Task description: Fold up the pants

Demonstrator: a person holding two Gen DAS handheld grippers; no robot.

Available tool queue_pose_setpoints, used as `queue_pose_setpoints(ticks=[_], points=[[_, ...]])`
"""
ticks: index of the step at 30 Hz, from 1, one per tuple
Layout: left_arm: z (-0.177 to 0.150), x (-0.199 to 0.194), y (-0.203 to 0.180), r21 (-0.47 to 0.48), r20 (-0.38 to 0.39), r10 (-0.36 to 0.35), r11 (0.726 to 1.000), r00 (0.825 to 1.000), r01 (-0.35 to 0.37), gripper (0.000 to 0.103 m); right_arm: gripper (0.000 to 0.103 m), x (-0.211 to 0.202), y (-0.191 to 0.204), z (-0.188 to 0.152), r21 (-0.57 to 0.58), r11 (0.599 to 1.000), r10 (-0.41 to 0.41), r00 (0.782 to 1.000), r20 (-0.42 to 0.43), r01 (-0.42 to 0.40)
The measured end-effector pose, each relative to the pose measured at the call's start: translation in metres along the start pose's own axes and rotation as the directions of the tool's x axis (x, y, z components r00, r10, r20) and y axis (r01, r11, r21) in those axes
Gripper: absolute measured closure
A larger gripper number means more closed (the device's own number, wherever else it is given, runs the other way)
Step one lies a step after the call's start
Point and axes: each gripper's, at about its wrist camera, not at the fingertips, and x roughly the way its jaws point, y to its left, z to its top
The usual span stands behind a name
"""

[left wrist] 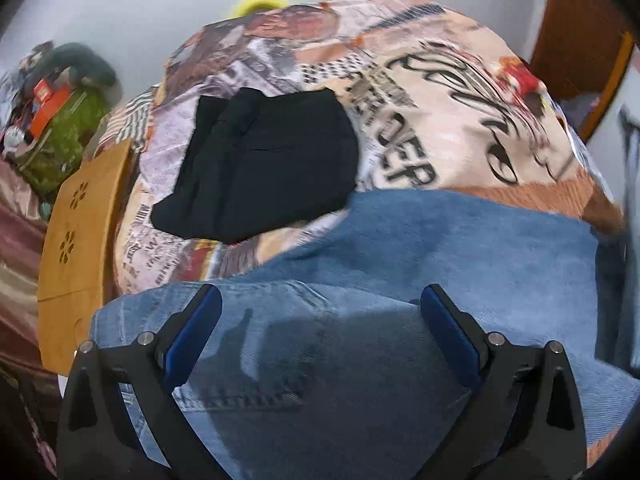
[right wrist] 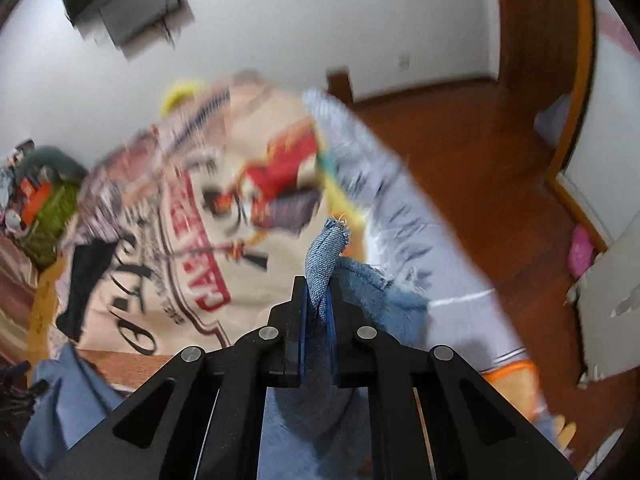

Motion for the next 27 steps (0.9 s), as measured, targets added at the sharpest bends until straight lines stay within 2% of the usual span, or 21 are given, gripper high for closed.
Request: queue_pose_setpoints(ticks=[3,6,9,11,15,19,22,27], points=[[-0.005,-0.004,-0.021,0.053,-0.015,0.007,0.999,1.000,-0.006,0.002,0.096,-0.054,-0.009,0.014,0.002,1.000,0.009,0.995,0.104,-0.009],[-0.010,-0.011,-0.036,0.068,-0.012,-0.001,0.998,1.000,0.002,0.002,0.096,-0.108,-0.021,0.022,-0.003,1.000,0.019,0.979,0.205,-0.019],[-0.014,-0.018,-0.046,0.067,-0.017,-0.028,0.997,0.999,0.029,0.002,0.096,-0.143,-0.028,0.015,-0.006,0.999,0.039,0.964,0.262,-0.039],[-0.017,-0.022,-0.053,0.066,-0.020,-0.054,0.996,0.998,0.055,0.002,0.096,-0.148,-0.033,0.003,-0.013,0.999,0.037,0.964,0.263,-0.035],[-0.023,-0.028,-0.063,0.069,-0.024,-0.065,0.995,0.998,0.066,0.002,0.096,-0.130,-0.049,-0.033,0.000,1.000,-0.030,0.982,0.187,0.031],[-0.027,-0.030,-0.063,0.041,-0.047,-0.131,0.990,0.990,0.133,0.002,0.096,-0.108,-0.083,-0.072,0.082,0.996,-0.051,0.996,0.068,0.045],[-0.031,-0.033,-0.068,0.049,-0.049,-0.143,0.988,0.988,0.146,0.002,0.096,-0.094,-0.101,-0.103,0.140,0.989,-0.050,0.999,-0.010,0.051],[-0.037,-0.035,-0.071,0.056,-0.045,-0.154,0.986,0.987,0.157,0.002,0.095,-0.085,-0.116,-0.140,0.201,0.976,-0.060,0.994,-0.090,0.077]])
